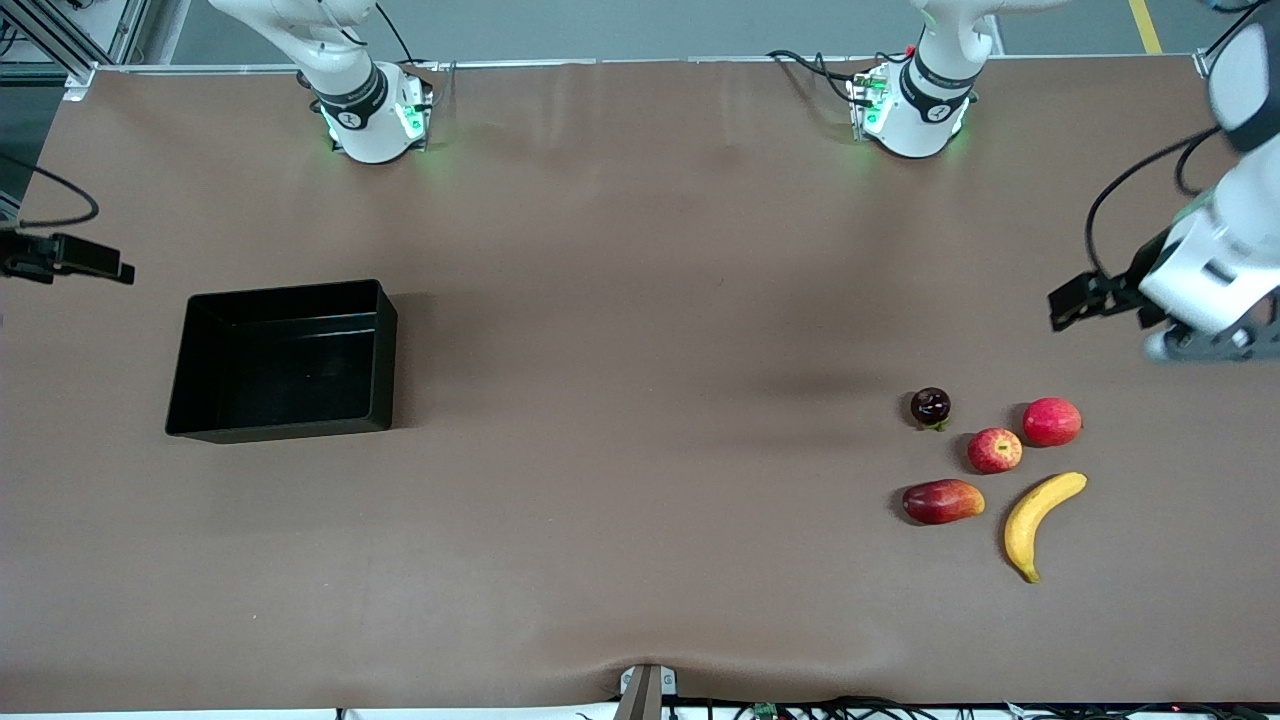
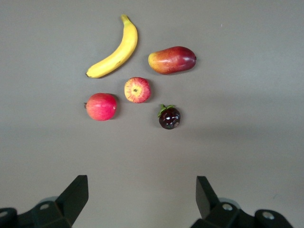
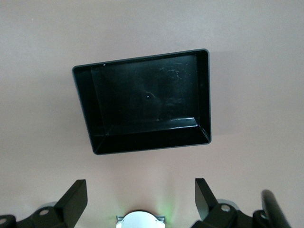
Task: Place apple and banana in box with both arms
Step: 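Reach the left gripper to the apple while the right gripper reaches the box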
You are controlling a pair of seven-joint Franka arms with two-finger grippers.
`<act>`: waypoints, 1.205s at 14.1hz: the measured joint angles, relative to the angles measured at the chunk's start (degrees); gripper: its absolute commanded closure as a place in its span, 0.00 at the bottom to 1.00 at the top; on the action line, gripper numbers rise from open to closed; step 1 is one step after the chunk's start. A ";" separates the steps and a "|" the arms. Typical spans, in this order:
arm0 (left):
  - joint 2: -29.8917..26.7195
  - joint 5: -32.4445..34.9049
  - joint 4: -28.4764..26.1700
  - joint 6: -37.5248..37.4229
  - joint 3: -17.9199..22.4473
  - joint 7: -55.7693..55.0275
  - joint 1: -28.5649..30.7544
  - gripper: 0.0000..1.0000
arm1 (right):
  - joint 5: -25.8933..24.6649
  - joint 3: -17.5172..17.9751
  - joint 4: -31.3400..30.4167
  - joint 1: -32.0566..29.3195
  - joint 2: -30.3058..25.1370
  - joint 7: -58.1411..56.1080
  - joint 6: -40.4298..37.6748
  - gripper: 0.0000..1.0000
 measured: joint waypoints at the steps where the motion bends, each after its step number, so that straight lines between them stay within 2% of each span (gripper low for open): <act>1: 1.58 0.00 -0.04 0.26 -0.05 -0.03 -0.08 0.00 | -0.01 -0.02 0.05 -0.57 0.89 0.00 0.67 0.00; 4: 6.34 0.00 -0.24 0.75 -0.07 -0.08 -0.11 0.00 | 0.22 -0.02 0.12 -3.38 3.54 -0.37 2.90 0.00; 9: 14.40 1.20 -0.32 7.10 0.14 0.17 1.50 0.00 | -0.86 -0.02 -0.79 -5.66 8.40 -1.73 7.18 0.00; 14: 22.31 1.77 -0.47 18.11 0.13 0.25 1.68 0.00 | -1.20 -0.10 -9.01 -6.46 9.43 -3.99 18.14 0.00; 17: 27.02 8.46 -0.24 23.59 0.04 0.22 1.44 0.00 | -1.25 -0.18 -16.14 -8.54 9.55 -9.96 27.94 0.00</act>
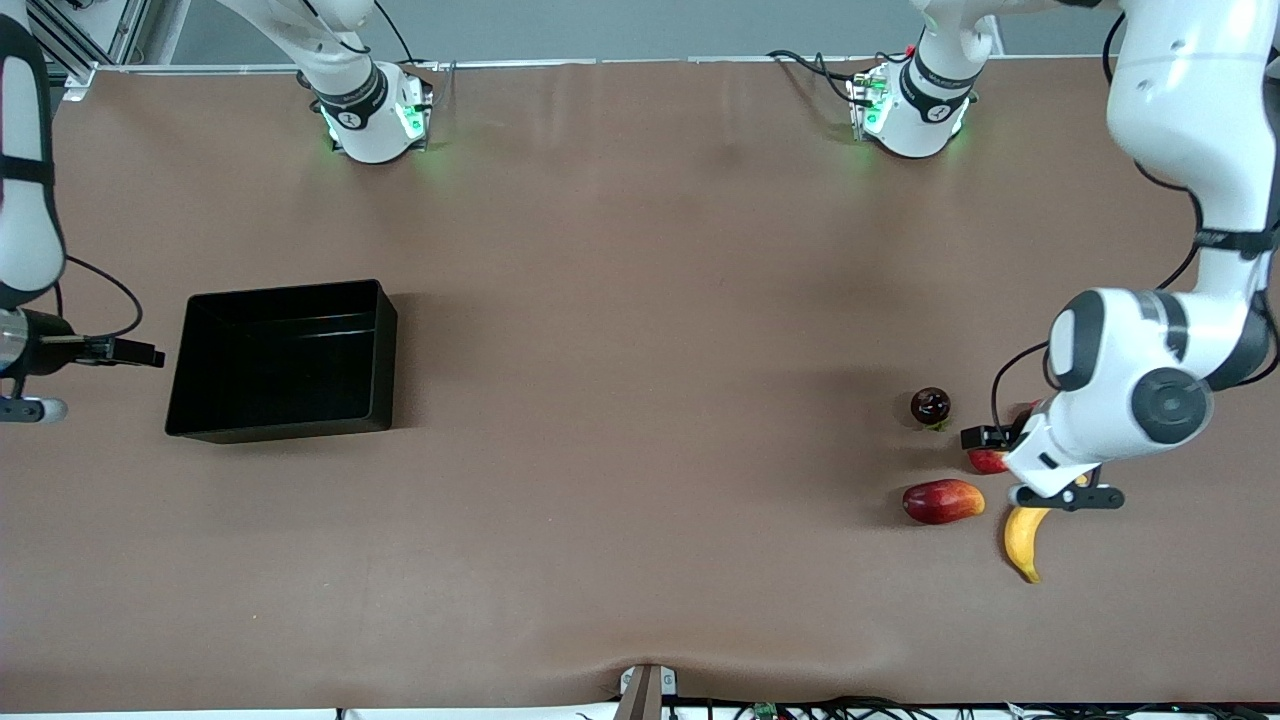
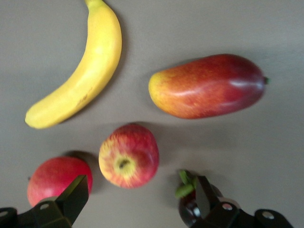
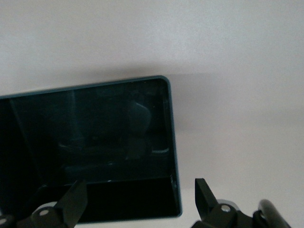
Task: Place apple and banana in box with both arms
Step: 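Reach the left gripper to the apple while the right gripper reaches the box, then grasp the apple with the left gripper while the right gripper slides the box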
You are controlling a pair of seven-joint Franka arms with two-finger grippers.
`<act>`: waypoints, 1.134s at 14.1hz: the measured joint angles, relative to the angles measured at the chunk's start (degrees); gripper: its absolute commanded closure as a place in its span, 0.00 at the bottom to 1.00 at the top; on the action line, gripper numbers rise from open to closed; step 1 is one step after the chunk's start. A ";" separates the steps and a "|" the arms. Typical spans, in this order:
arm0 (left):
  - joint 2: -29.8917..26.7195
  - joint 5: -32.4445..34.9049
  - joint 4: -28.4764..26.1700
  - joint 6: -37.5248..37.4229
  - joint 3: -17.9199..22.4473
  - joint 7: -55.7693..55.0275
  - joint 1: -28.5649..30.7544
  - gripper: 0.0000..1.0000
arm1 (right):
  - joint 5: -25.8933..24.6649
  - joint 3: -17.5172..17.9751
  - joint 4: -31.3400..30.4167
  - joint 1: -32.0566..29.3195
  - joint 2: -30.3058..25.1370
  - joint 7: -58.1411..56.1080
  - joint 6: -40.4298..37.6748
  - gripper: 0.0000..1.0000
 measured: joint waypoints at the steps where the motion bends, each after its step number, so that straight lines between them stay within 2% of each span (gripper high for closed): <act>1: 0.95 1.08 0.15 0.68 -0.02 -0.03 -0.10 0.00 | 0.00 -0.03 -2.37 -0.79 0.06 -1.86 3.46 0.00; 5: 2.52 2.27 0.46 1.31 0.11 0.00 0.48 0.00 | 0.00 -0.08 -10.39 -3.02 0.38 -6.53 14.42 0.00; 6: 2.83 2.33 0.46 1.62 0.18 0.02 0.95 0.00 | 0.00 -0.07 -11.97 -3.26 0.54 -6.65 16.19 0.05; 8: 3.52 2.34 0.47 2.27 0.24 0.10 2.05 0.00 | 0.00 -0.08 -15.20 -3.57 0.83 -6.80 20.25 0.25; 11: 4.41 2.34 0.47 2.97 0.16 0.11 2.41 0.00 | 0.00 -0.07 -17.53 -4.21 0.93 -7.72 22.47 0.68; 13: 4.69 2.34 0.48 3.03 -0.03 0.02 2.26 0.00 | 0.00 -0.08 -17.68 -5.14 0.93 -8.96 22.56 0.92; 14: 4.78 2.33 0.48 3.03 -0.10 -0.01 2.15 0.00 | 0.00 -0.08 -17.68 -5.35 0.93 -9.32 22.61 1.00; 16: 5.10 2.31 0.47 3.03 -0.17 -0.03 2.02 0.00 | 0.01 0.02 -17.68 -5.37 0.93 -9.43 22.64 1.00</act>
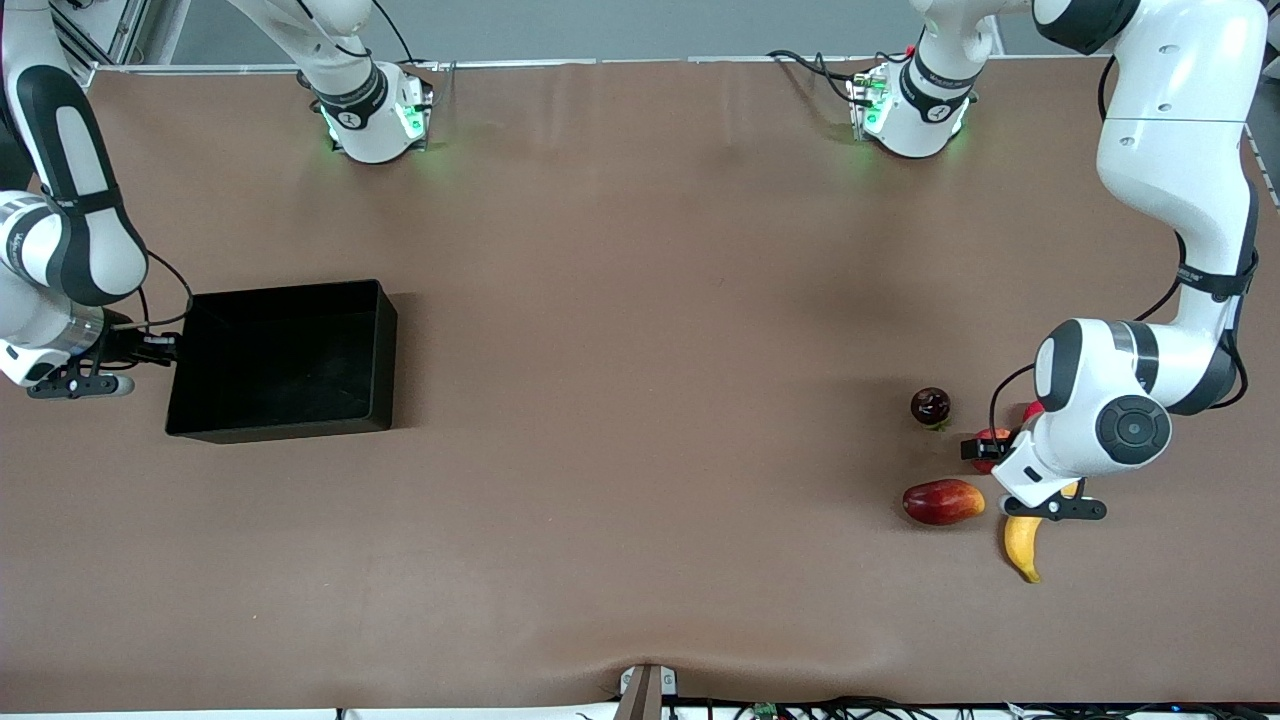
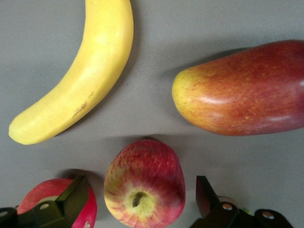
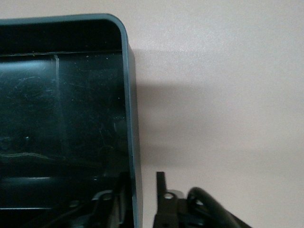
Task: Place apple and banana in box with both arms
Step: 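Grasp the apple with the left gripper while the right gripper slides the box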
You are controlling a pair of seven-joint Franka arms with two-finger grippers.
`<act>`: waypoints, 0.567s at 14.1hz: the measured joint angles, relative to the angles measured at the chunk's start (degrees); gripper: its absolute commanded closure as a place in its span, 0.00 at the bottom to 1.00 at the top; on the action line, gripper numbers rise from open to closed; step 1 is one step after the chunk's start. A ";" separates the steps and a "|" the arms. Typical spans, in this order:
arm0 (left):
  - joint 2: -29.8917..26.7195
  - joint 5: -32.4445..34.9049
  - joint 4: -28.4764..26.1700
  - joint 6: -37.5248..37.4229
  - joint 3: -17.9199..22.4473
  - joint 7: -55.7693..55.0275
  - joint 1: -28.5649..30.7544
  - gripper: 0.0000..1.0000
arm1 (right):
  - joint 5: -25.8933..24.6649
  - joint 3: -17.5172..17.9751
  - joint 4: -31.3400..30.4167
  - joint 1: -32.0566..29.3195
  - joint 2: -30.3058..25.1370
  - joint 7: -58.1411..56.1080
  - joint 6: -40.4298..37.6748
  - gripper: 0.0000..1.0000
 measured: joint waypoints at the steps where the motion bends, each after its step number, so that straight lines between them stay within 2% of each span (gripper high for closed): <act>1: 0.28 0.00 -0.01 0.00 0.00 0.00 0.02 0.00 | 0.02 0.16 0.00 0.00 0.00 0.00 0.00 1.00; 3: 1.01 0.00 -0.01 0.00 0.00 0.07 0.10 0.00 | 0.06 0.33 0.01 0.00 -0.05 -0.07 -0.06 1.00; 4: 1.29 0.00 0.00 0.00 0.01 0.08 0.11 0.13 | 0.06 0.32 0.01 0.00 -0.06 -0.08 -0.07 1.00; 6: 1.49 0.00 0.01 0.02 0.00 0.10 0.08 0.87 | 0.50 0.38 0.19 0.01 -0.08 -0.08 -0.87 1.00; 7: 1.48 0.00 0.07 0.02 -0.01 0.11 0.03 1.00 | 1.24 0.53 0.67 0.06 -0.17 -0.08 -2.27 1.00; 8: 1.43 0.00 0.26 0.02 -0.04 0.15 -0.01 1.00 | 2.58 0.78 1.76 0.24 -0.28 -0.08 -4.78 1.00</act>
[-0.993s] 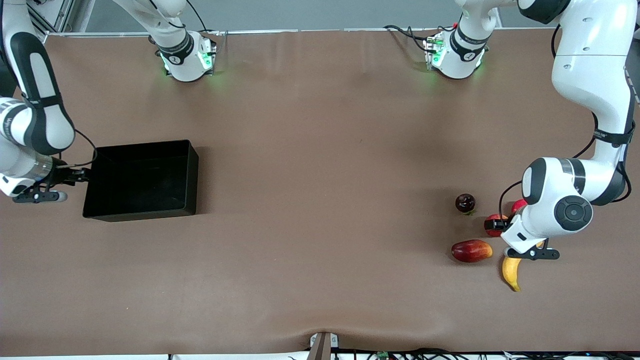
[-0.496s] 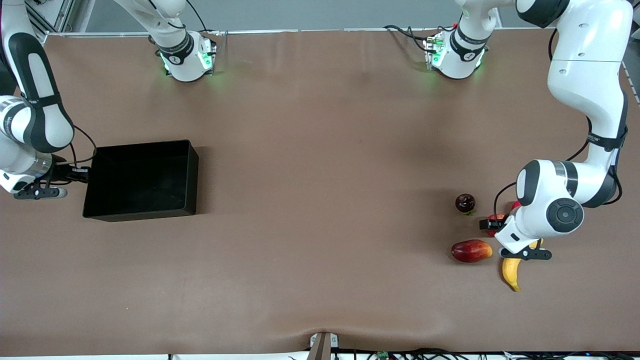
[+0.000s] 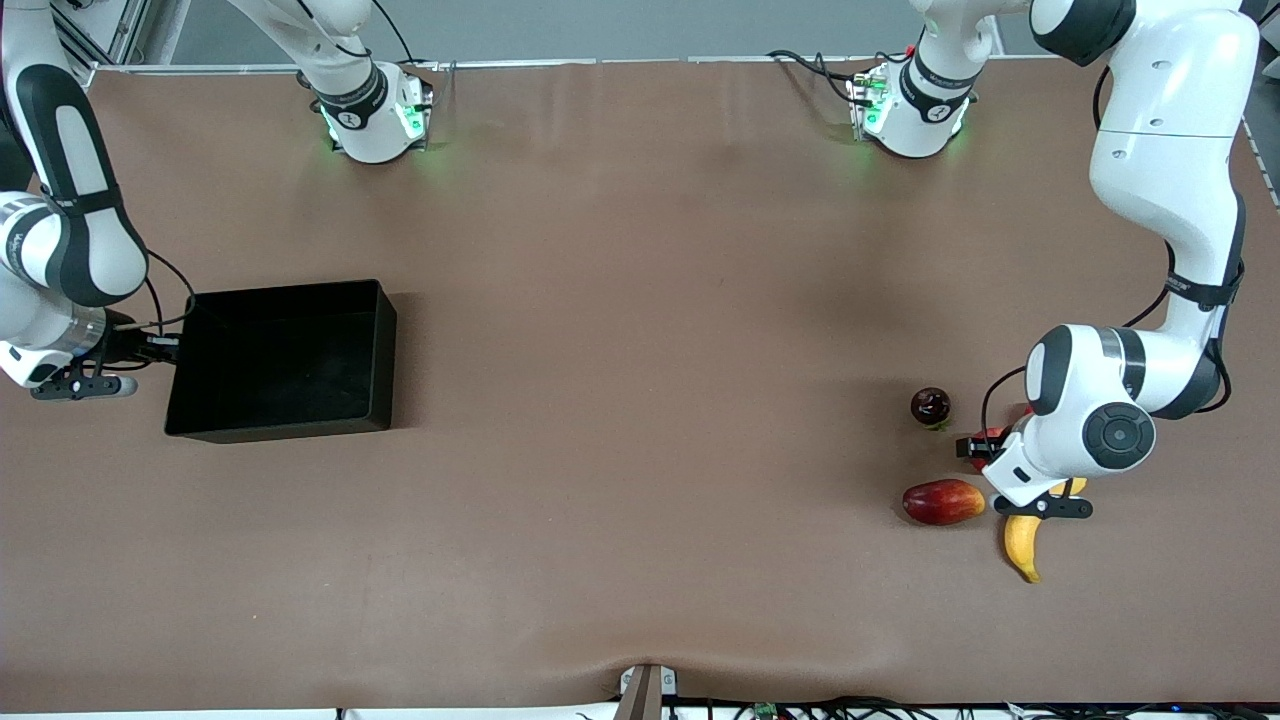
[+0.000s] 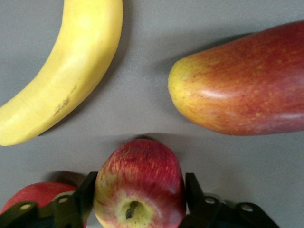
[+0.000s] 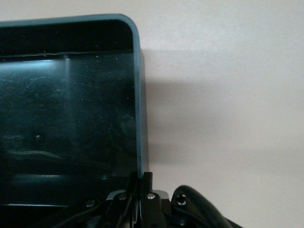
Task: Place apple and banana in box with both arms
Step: 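Grasp the apple with the left gripper while the right gripper slides the box, then lift the apple with the left gripper while the right gripper pushes the box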
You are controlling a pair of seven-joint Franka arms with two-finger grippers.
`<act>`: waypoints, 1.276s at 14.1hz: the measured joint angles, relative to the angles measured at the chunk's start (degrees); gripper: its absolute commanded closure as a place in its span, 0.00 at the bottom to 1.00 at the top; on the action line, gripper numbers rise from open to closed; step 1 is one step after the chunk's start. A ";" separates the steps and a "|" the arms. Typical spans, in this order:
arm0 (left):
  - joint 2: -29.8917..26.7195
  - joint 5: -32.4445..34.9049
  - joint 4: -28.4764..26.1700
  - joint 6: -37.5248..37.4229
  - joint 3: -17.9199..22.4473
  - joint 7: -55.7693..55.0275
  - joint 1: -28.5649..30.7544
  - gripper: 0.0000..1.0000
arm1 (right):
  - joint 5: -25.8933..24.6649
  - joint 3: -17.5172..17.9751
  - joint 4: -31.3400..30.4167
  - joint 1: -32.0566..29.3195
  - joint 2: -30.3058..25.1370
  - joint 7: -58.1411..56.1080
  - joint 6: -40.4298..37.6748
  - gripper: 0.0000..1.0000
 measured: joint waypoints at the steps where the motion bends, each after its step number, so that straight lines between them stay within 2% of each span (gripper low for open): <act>1: 0.01 0.00 0.08 0.01 -0.06 0.00 -0.07 1.00 | 1.56 0.22 1.65 0.37 -0.13 0.00 -3.22 1.00; 5: 0.01 0.00 1.18 0.16 -0.47 -0.16 -0.77 1.00 | 4.91 0.61 8.60 3.79 -0.59 3.38 -14.40 1.00; 7: -0.10 0.00 2.06 0.14 -0.52 -0.23 -1.21 1.00 | 7.84 0.80 9.70 6.31 -0.84 7.52 -17.58 1.00; 13: -3.49 0.00 3.71 -1.31 -0.53 -0.23 -1.23 1.00 | 15.04 1.13 9.97 16.36 -1.24 19.27 -18.58 1.00; 16: -6.96 -0.04 4.16 -3.94 -0.87 -0.23 -1.21 1.00 | 18.12 1.23 10.80 23.86 -1.67 27.44 -17.71 1.00; 18: -9.47 -1.40 4.38 -5.33 -1.57 -0.33 -1.24 1.00 | 19.42 1.31 10.90 29.69 -1.82 30.85 -14.37 1.00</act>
